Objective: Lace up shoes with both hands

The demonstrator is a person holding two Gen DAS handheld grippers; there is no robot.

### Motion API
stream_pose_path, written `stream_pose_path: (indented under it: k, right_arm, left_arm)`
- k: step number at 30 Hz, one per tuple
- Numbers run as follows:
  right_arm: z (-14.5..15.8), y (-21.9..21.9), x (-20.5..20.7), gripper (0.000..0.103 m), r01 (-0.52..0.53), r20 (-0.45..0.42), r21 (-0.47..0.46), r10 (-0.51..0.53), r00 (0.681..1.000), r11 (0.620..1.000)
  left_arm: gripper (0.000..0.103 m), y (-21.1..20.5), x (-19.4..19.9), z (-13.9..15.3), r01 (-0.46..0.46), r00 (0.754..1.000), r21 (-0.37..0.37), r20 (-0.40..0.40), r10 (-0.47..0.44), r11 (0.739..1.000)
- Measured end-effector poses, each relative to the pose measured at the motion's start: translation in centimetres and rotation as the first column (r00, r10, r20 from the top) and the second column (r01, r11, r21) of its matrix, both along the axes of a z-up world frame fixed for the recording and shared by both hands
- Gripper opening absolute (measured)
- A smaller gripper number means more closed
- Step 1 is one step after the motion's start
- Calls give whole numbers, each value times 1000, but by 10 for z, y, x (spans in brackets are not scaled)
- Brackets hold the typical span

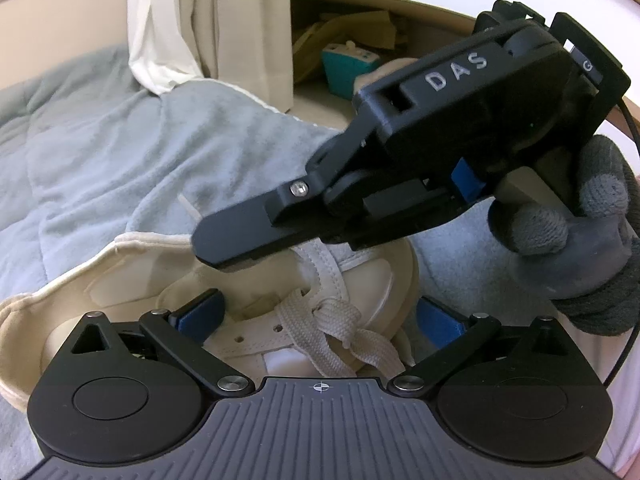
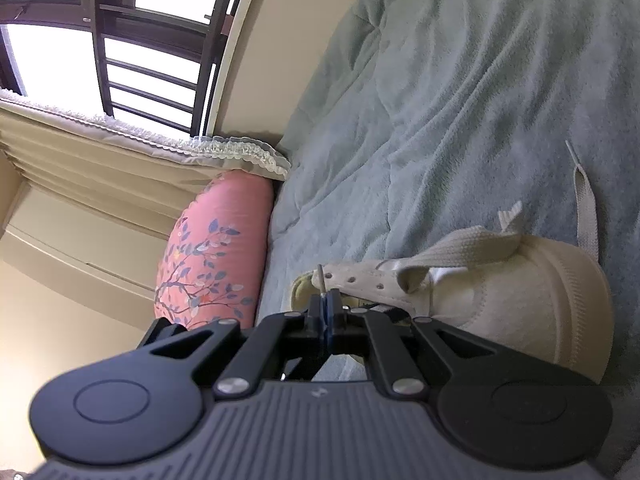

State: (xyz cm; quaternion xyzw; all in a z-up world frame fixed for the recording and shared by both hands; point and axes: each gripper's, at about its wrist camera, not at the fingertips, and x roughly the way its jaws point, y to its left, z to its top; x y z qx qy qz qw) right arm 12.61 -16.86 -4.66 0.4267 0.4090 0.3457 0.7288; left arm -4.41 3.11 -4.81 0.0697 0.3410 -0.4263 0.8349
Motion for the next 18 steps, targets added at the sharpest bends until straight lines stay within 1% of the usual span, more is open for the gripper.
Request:
stream_pose_path:
  k: [4, 10, 11, 12, 13, 14, 15, 16, 17, 18]
  right_arm:
    - [5, 12, 1, 3, -13, 18, 7, 13, 1000, 1000]
    - [12, 17, 8, 4, 5, 12, 46, -6, 1000, 999]
    - [14, 20, 9, 5, 1, 11, 57, -2, 1000, 998]
    - [15, 25, 10, 9, -29, 13, 115, 28, 1000, 993]
    - [21, 34, 10, 0, -67, 30, 179, 63, 998, 982]
    - [34, 44, 9, 0, -98, 71, 209, 85, 994, 973]
    - [49, 53, 9, 0, -123, 113, 229, 99, 989, 966]
    - [64, 58, 10, 0, -126, 158, 219, 92, 983, 968]
    - [78, 62, 12, 0, -127, 195, 212, 85, 977, 969]
    - [88, 60, 16, 0, -116, 210, 211, 71, 975, 971]
  left_arm:
    - [103, 4, -14, -9, 3, 1000, 14, 0, -3, 1000]
    - [103, 18, -35, -26, 3, 1000, 5, -12, -3, 1000]
    - [103, 20, -38, -29, 4, 1000, 4, -15, -4, 1000]
    - [103, 22, -41, -32, 7, 1000, 2, -20, -7, 1000]
    - [103, 23, -45, -37, 13, 1000, 1, -28, -13, 1000]
    - [103, 22, -49, -41, 24, 999, 8, -34, -23, 1000]
    - [103, 20, -57, -46, 28, 1000, 28, -13, -27, 999]
    - [103, 19, -65, -50, 31, 999, 46, 6, -31, 998]
    - [103, 22, -71, -53, 27, 1000, 32, 2, -27, 999]
    - [103, 26, -77, -56, 22, 1000, 18, -2, -22, 1000]
